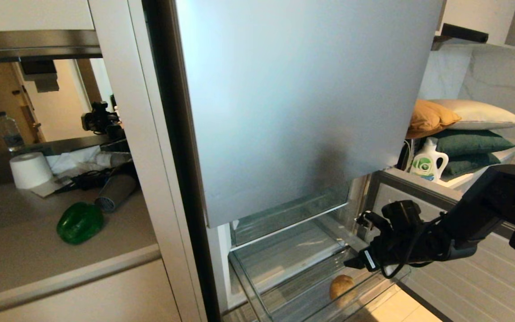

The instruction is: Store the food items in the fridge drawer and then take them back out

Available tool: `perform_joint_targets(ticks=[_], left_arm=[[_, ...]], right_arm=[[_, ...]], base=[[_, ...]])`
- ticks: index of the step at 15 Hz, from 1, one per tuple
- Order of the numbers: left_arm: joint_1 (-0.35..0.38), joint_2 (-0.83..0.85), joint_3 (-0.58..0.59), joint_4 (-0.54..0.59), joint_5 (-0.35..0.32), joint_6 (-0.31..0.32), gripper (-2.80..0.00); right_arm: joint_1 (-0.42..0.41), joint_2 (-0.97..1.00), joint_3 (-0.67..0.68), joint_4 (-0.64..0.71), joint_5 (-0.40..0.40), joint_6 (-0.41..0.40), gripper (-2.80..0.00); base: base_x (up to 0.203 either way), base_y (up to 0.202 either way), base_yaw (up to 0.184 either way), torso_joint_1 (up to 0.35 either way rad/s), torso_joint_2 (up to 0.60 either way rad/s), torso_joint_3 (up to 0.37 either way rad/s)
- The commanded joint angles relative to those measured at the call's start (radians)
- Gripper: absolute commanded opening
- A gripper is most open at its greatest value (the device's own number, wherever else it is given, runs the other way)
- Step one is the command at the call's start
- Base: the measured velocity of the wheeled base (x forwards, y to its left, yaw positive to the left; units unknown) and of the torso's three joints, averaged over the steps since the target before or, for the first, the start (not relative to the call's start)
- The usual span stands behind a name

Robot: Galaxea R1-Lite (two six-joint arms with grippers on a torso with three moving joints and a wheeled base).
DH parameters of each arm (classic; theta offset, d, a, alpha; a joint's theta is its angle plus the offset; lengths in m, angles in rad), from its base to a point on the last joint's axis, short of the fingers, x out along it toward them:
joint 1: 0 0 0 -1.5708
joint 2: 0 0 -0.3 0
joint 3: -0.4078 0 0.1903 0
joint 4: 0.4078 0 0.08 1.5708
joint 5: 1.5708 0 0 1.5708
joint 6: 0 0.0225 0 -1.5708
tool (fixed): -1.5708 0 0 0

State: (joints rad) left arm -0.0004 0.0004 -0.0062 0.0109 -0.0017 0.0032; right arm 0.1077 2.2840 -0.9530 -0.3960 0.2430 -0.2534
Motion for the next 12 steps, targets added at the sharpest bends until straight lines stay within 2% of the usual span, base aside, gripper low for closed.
perform_joint_targets(ticks=[1,7,10,12], left_arm=[[0.0,0.0,0.0,0.0,0.0,0.0,-2.8],[0.0,0.0,0.0,0.0,0.0,0.0,-2.8],[0.0,0.0,0.0,0.0,0.0,0.0,-2.8],[-0.001,0.0,0.0,0.0,0.0,0.0,-2.8]], right_arm=[[0.0,-0.001,-0.01,-0.003,0.001,-0.004,0.0],[-0.002,-0.018,0.011,-0.003,-0.001,0.005,0.0],[-0.003,-0.074,0.048,-0.003,-0.004,0.049,0.0],[-0.003,-0.086,0.05,-0.003,-0.003,0.051,0.0]], base=[[0.0,0.0,0.0,0.0,0.0,0.0],[0.0,0.0,0.0,0.0,0.0,0.0],[0.0,0.0,0.0,0.0,0.0,0.0],[0.0,0.0,0.0,-0.004,0.01,0.004]])
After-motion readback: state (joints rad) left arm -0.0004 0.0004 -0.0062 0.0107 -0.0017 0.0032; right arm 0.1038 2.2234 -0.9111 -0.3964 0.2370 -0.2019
